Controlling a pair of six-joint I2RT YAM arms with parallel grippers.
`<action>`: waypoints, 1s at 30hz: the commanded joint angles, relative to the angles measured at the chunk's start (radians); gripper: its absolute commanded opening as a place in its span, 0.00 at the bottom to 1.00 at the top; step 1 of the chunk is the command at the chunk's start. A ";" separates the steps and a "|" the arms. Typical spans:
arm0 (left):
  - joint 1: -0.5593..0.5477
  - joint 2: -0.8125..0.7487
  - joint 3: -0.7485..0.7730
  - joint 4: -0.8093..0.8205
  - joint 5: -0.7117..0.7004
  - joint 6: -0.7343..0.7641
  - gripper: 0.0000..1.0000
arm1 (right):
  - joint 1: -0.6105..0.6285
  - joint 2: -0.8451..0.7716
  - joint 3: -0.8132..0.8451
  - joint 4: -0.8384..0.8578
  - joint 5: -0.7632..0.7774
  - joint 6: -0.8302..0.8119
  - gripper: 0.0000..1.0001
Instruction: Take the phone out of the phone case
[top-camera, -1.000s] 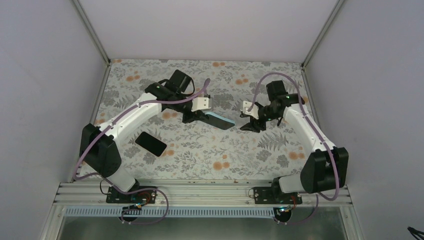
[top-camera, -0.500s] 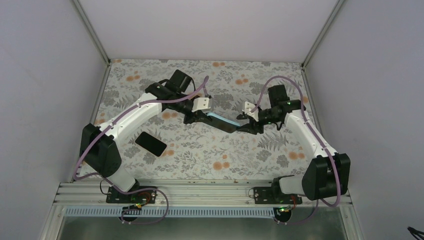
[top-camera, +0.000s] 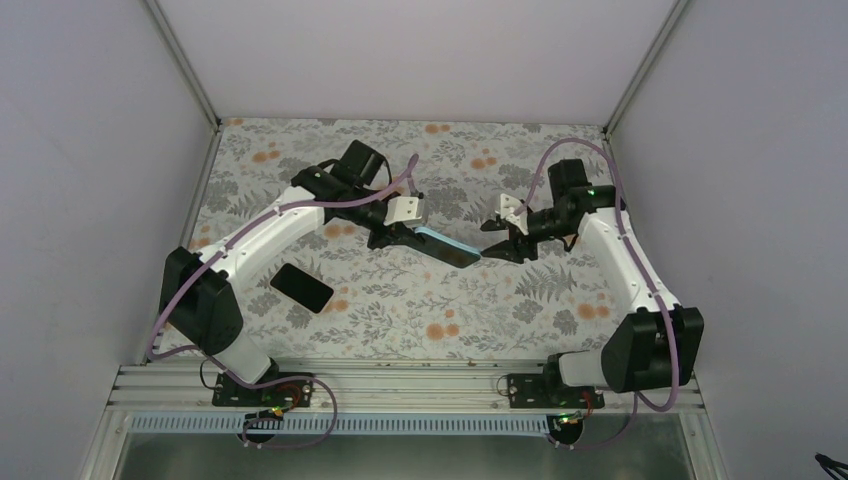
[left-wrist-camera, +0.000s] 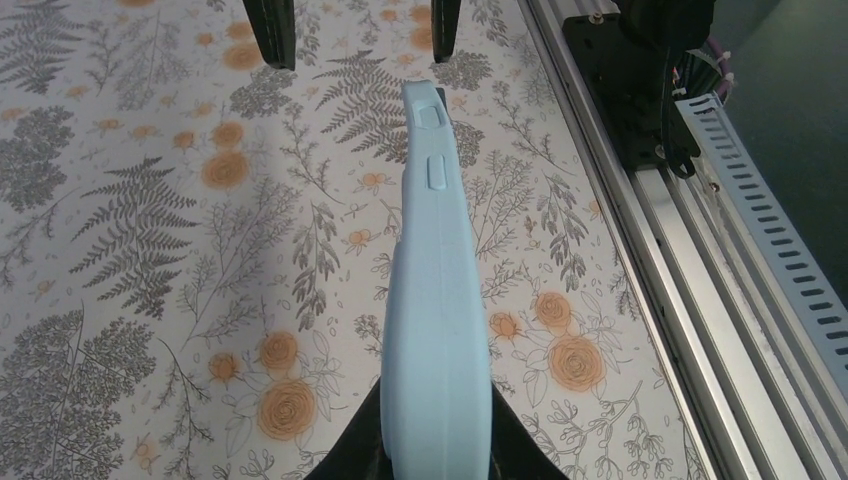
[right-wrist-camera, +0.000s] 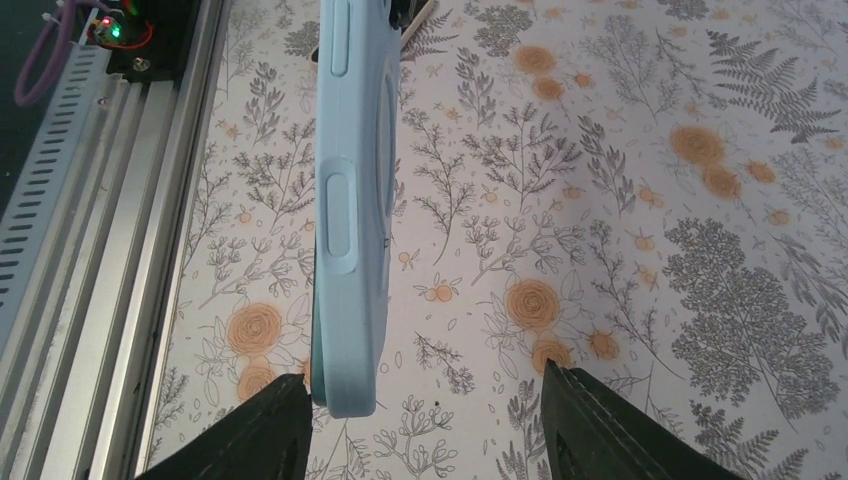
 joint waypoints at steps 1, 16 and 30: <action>-0.003 -0.033 0.006 0.028 0.050 0.014 0.02 | -0.010 0.017 0.018 -0.048 -0.047 -0.042 0.59; -0.002 -0.022 0.035 0.007 0.067 0.005 0.02 | -0.010 -0.004 -0.048 0.024 -0.020 -0.005 0.57; -0.003 -0.015 0.034 -0.005 0.049 0.012 0.02 | -0.010 0.008 -0.053 0.009 -0.032 -0.022 0.54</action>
